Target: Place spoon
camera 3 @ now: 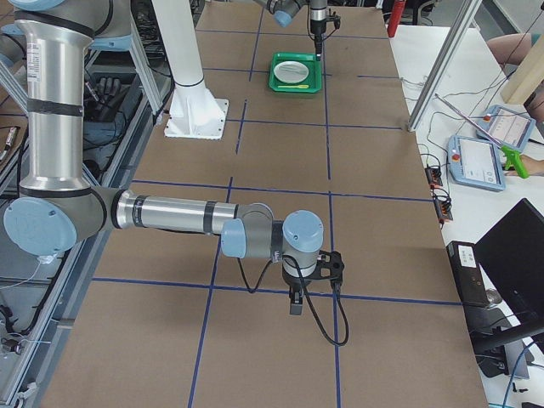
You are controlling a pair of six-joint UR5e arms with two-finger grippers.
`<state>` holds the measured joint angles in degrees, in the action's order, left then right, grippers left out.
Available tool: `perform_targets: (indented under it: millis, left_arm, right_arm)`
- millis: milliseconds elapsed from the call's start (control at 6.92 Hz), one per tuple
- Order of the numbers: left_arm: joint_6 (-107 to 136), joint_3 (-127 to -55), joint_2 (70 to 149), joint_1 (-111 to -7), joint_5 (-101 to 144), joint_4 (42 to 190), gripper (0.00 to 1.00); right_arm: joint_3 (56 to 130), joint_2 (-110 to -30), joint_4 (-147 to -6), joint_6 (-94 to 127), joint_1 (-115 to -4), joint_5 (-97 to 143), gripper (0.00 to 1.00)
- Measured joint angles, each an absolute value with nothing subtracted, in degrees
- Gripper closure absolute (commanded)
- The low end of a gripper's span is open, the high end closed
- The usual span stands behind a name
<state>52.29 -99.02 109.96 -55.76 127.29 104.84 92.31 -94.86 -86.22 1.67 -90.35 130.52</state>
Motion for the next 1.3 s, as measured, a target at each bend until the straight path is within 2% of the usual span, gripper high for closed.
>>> perform_targets:
  millis: [723,867,1012,1157,1301]
  left_arm:
    - [13.0,-96.5,92.2,-77.1,134.2,101.6,0.29]
    - [5.3,-96.2,90.7,-80.5,134.6,98.2,0.22]
    - [-1.3,-95.9,89.7,-83.9,134.6,95.4,0.08]
    - [-6.4,-95.4,88.6,-87.0,134.6,93.9,0.01]
    - [-8.9,-94.9,88.1,-89.1,134.6,93.3,0.01]
  right_arm:
    - [92.3,-94.8,-86.2,1.7,-90.4,130.5,0.0]
    - [92.3,-94.8,-86.2,1.7,-90.4,130.5,0.0]
    - [92.4,-94.9,-86.2,1.7,-90.4,130.5,0.0]
    - [92.4,-94.9,-86.2,1.7,-90.4,130.5,0.0]
    - [92.4,-94.9,-86.2,1.7,-90.4,130.5,0.0]
